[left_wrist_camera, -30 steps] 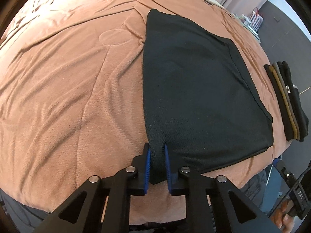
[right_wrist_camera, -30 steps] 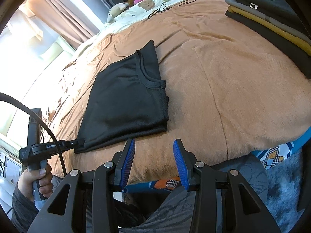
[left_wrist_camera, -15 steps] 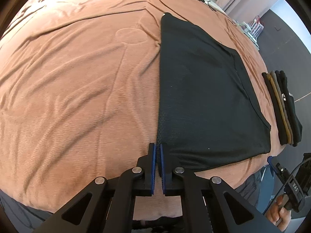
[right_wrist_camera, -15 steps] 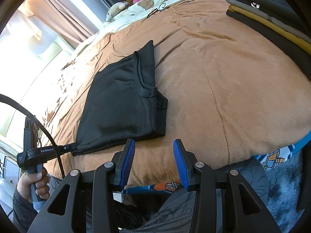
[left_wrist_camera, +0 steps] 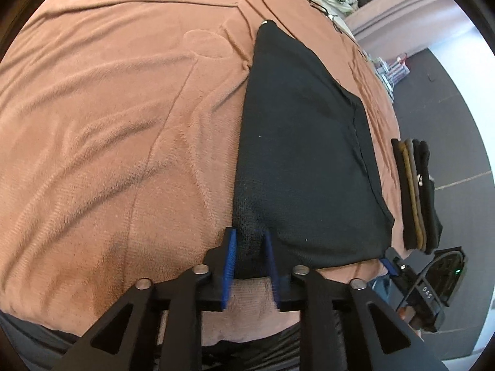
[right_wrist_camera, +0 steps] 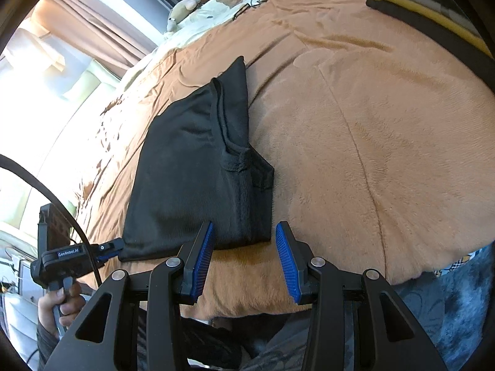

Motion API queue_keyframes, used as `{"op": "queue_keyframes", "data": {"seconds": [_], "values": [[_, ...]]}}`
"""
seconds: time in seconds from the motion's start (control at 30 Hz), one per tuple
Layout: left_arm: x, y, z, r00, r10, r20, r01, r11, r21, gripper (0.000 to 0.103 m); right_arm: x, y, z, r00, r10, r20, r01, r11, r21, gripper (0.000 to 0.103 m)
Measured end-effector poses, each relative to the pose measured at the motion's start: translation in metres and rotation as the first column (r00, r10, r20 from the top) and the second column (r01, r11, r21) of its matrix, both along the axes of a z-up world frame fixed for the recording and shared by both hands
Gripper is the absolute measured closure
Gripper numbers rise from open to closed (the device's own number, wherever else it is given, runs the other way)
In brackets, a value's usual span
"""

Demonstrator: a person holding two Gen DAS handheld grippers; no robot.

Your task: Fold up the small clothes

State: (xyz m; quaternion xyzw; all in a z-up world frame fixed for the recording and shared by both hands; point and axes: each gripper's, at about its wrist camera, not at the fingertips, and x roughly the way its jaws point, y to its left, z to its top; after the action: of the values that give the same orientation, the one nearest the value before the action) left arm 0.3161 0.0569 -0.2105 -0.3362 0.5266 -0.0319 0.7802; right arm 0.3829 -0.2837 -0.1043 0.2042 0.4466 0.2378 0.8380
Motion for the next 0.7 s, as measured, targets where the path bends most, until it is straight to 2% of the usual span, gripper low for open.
{"op": "queue_keyframes", "data": {"seconds": [0.13, 0.5, 0.53, 0.57, 0.6, 0.63, 0.7], "values": [[-0.005, 0.002, -0.001, 1.0, 0.009, 0.007, -0.009, 0.999, -0.047, 0.068, 0.008, -0.002, -0.007, 0.999, 0.008, -0.035, -0.007, 0.999, 0.042, 0.064], [-0.003, 0.011, -0.019, 0.998, 0.061, 0.023, -0.055, 0.979, -0.194, 0.069, 0.03, 0.002, -0.023, 0.995, -0.002, -0.105, 0.018, 0.989, 0.149, 0.064], [-0.005, 0.011, -0.019, 0.998, 0.064, 0.026, -0.057, 0.978, -0.198, 0.071, 0.03, 0.003, -0.023, 0.995, -0.001, -0.102, 0.016, 0.989, 0.147, 0.066], [-0.005, 0.011, -0.019, 0.998, 0.062, 0.028, -0.056, 0.979, -0.197, 0.074, 0.03, 0.005, -0.022, 0.995, 0.003, -0.101, 0.012, 0.99, 0.142, 0.073], [-0.006, 0.011, -0.02, 0.998, 0.059, 0.022, -0.054, 0.98, -0.194, 0.086, 0.03, 0.006, -0.024, 0.994, 0.008, -0.106, 0.007, 0.99, 0.141, 0.077], [-0.007, 0.012, -0.022, 0.998, 0.059, 0.017, -0.055, 0.978, -0.203, 0.091, 0.031, 0.007, -0.025, 0.993, 0.013, -0.114, 0.004, 0.989, 0.148, 0.085], [-0.01, 0.014, -0.021, 0.998, 0.065, 0.026, -0.058, 0.976, -0.211, 0.094, 0.031, 0.01, -0.027, 0.992, 0.019, -0.125, 0.002, 0.987, 0.16, 0.09]]}}
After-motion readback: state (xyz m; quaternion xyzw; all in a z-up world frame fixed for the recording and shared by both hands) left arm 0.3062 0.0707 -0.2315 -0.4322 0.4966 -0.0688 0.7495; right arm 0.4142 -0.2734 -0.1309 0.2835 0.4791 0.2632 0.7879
